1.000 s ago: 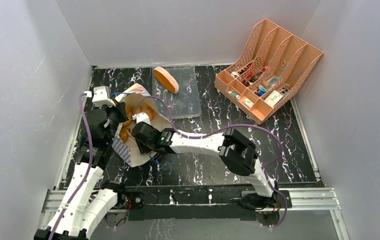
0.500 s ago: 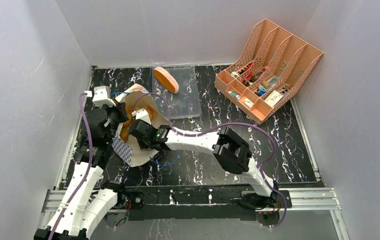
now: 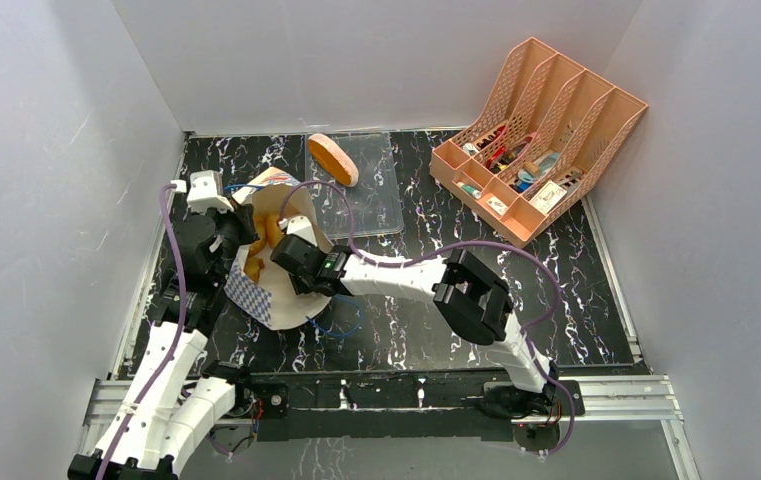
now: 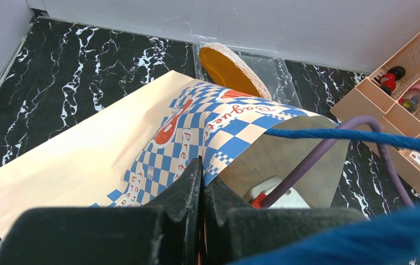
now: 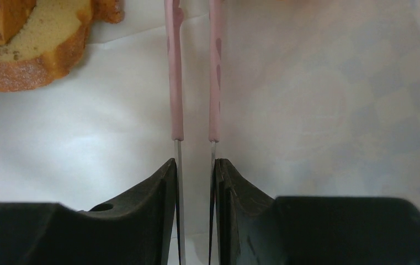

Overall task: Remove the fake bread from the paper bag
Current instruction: Take out the fake bread from the paper bag.

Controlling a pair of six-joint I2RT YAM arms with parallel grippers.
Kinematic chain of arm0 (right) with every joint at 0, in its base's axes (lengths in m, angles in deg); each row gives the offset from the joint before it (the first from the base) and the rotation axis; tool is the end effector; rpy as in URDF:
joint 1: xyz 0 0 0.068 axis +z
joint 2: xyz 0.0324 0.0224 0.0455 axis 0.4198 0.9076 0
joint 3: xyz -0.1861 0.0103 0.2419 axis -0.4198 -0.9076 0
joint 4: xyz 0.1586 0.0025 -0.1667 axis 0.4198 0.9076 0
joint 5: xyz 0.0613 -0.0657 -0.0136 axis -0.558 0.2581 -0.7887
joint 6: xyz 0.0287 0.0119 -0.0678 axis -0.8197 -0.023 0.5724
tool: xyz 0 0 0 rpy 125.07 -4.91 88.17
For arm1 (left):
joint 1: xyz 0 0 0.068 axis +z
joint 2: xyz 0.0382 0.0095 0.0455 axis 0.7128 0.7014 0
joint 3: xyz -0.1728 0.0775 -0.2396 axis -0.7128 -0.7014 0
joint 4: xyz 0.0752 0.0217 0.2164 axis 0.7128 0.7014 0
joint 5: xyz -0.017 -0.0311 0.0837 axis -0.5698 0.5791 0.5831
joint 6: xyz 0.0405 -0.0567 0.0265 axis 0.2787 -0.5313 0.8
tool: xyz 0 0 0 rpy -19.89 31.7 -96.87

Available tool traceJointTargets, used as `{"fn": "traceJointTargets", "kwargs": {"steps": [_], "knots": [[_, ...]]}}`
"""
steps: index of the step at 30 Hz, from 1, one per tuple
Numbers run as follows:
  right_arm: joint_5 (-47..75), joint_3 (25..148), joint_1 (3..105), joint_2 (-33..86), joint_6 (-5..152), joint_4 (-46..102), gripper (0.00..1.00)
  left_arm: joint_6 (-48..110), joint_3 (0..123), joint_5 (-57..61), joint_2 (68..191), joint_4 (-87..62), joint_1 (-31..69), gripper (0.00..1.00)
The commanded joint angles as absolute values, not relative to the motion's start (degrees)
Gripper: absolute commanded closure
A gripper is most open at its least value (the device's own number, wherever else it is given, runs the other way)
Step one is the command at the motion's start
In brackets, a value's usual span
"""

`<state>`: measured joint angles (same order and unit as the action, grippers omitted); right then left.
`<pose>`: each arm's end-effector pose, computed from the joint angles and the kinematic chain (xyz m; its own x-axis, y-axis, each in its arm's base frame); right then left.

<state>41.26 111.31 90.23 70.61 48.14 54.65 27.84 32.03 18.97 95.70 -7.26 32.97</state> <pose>0.2230 0.4364 0.2194 -0.6844 -0.2987 -0.6651 -0.4781 0.8726 0.1000 0.1440 -0.0220 0.3705 -0.0498 -0.2446 -0.9683 0.0510 0.9677 -0.2471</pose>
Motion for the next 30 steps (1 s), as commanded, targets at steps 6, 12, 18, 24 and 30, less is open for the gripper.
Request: {"fn": "traceJointTargets", "kwargs": {"steps": [6, 12, 18, 24, 30], "knots": [[42.12, 109.09, 88.39, 65.58, 46.45, 52.18, 0.74, 25.87, 34.24, 16.57, 96.71, -7.15, 32.91, 1.00], [40.54, 110.32, 87.71, 65.83, 46.62, 50.69, 0.73, 25.86, 34.12, 16.53, 97.09, -7.14, 32.90, 1.00], [38.42, 110.68, 87.49, 66.09, 47.10, 49.20, 0.72, 25.86, 34.17, 16.35, 97.70, -7.40, 32.95, 1.00], [37.75, 110.76, 87.49, 66.49, 47.53, 48.54, 0.70, 25.86, 34.00, 16.23, 97.99, -7.63, 32.92, 1.00], [36.75, 110.33, 87.49, 66.39, 47.85, 48.25, 0.69, 25.95, 33.90, 16.17, 98.23, -7.76, 32.94, 1.00]]}}
